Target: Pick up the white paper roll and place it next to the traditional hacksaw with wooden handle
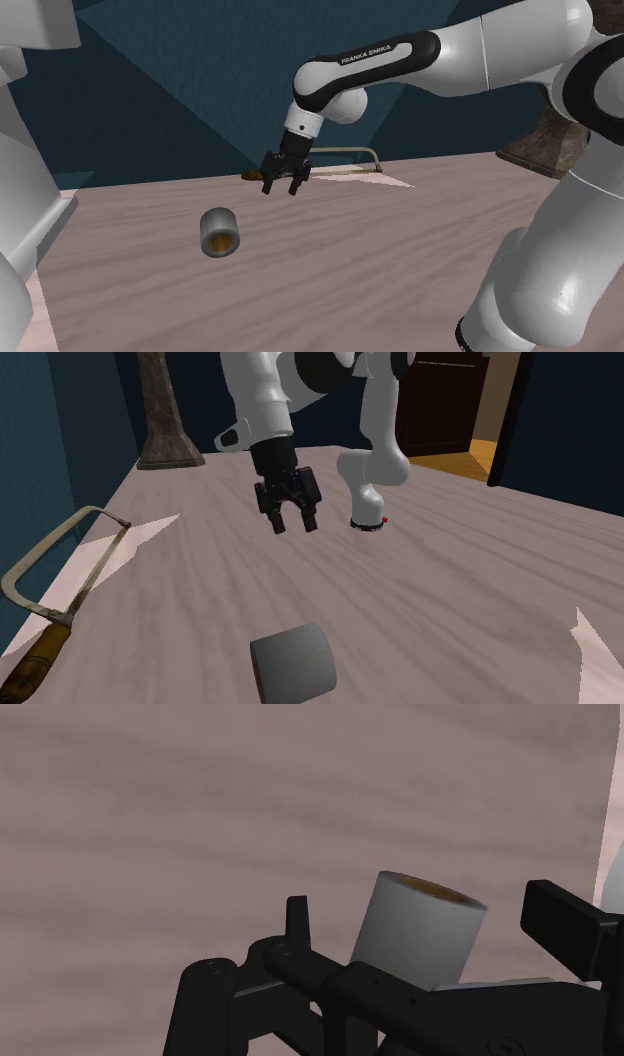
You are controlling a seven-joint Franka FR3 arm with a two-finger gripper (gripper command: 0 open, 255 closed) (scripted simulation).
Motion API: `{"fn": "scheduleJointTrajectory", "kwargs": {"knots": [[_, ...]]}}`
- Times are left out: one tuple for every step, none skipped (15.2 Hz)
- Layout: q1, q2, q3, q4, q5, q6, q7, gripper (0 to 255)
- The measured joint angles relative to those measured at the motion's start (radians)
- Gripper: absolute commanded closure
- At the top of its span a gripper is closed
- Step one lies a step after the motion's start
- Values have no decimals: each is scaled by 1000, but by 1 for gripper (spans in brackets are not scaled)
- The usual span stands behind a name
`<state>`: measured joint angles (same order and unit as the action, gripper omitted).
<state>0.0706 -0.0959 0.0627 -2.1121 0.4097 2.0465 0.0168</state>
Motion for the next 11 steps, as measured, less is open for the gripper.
{"fn": "scheduleJointTrajectory", "kwargs": {"knots": [[5, 34, 5, 24, 12, 17, 9, 0], [7, 70, 6, 48, 23, 34, 10, 0], [9, 95, 9, 63, 36, 49, 14, 0], [10, 131, 9, 102, 44, 51, 20, 0], [12, 171, 12, 142, 52, 58, 29, 0], [14, 204, 14, 160, 64, 78, 28, 0], [15, 241, 16, 194, 74, 85, 33, 0], [15, 275, 17, 224, 83, 95, 35, 0], [19, 312, 20, 259, 92, 106, 44, 0], [24, 360, 25, 307, 98, 114, 57, 0], [28, 396, 28, 345, 105, 120, 67, 0]]}}
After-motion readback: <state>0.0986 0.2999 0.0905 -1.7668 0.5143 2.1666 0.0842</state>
